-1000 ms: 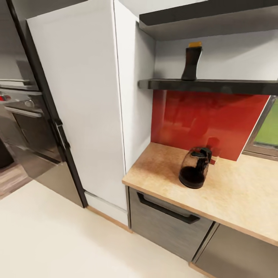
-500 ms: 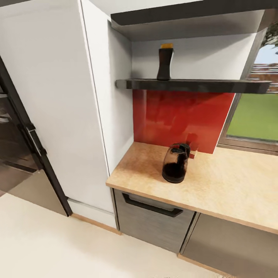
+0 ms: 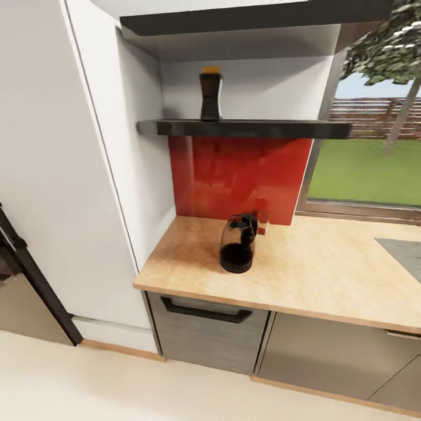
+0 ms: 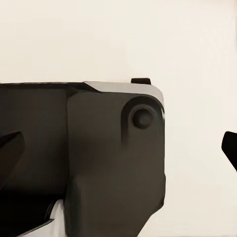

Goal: Set up a coffee station on the kitchen countertop: keep the coffee maker on the countertop, move the bottle of coffee from the kitchen shelf to the counter next to the coffee maker, place a paper coffee filter on top of the coffee maker, put the saucer next to the coffee maker with the coffee cup on the saucer, and place the electric kettle next to the coffee maker.

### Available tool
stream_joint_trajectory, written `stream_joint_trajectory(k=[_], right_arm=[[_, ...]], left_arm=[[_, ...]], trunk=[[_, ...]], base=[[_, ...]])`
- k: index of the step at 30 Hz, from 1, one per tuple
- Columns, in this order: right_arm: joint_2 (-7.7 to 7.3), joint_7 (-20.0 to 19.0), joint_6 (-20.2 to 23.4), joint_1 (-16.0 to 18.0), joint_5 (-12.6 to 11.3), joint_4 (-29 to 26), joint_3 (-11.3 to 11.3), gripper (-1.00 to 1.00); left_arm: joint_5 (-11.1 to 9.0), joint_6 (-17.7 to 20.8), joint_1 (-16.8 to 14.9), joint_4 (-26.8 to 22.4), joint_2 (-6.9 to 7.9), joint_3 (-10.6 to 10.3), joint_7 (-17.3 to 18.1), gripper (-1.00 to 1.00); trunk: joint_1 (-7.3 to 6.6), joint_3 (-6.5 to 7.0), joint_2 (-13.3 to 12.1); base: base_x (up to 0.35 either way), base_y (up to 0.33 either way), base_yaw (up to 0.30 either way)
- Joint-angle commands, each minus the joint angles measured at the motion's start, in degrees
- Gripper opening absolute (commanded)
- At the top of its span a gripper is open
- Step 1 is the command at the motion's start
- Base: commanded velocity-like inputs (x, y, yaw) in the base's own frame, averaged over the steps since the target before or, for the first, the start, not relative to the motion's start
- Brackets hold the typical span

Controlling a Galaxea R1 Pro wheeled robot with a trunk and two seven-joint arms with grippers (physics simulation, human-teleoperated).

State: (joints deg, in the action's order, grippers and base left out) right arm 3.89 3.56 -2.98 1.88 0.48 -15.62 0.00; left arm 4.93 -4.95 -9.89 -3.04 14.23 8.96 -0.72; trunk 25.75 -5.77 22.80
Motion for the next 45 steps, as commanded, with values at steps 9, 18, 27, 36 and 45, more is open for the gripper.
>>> stream_joint_trajectory(k=[9,18,27,36,45], right_arm=[[0.04,0.2,-0.2,0.1,0.0,0.1,0.0,1.00],[0.02,0.2,-0.2,0.1,0.0,0.0,0.0,1.00],[-0.02,0.3,-0.3,0.1,0.0,-0.3,0.0,1.00],[-0.11,0.3,-0.4,0.1,0.0,-0.5,0.0,1.00],[-0.11,0.4,-0.4,0.1,0.1,-0.5,0.0,1.00]], left_arm=[[0.6,-0.2,0.0,0.0,0.00,0.4,-0.1,1.00],[0.6,-0.2,-0.1,0.0,0.27,0.5,-0.1,1.00],[0.6,-0.2,-0.4,-0.1,0.68,0.5,-0.1,1.00],[0.6,-0.2,-0.7,-6.0,0.46,0.6,0.0,1.00],[0.5,-0.2,-0.7,-8.3,0.24,0.6,0.0,1.00]], trunk=[[0.03,-0.12,0.1],[0.03,-0.12,0.1],[0.03,-0.12,0.1],[0.03,-0.12,0.1],[0.03,-0.12,0.1]], base=[[-0.081,0.000,-0.300],[-0.002,0.000,-0.300],[-0.071,0.000,-0.133],[-0.006,0.000,-0.004],[-0.137,0.000,0.000]])
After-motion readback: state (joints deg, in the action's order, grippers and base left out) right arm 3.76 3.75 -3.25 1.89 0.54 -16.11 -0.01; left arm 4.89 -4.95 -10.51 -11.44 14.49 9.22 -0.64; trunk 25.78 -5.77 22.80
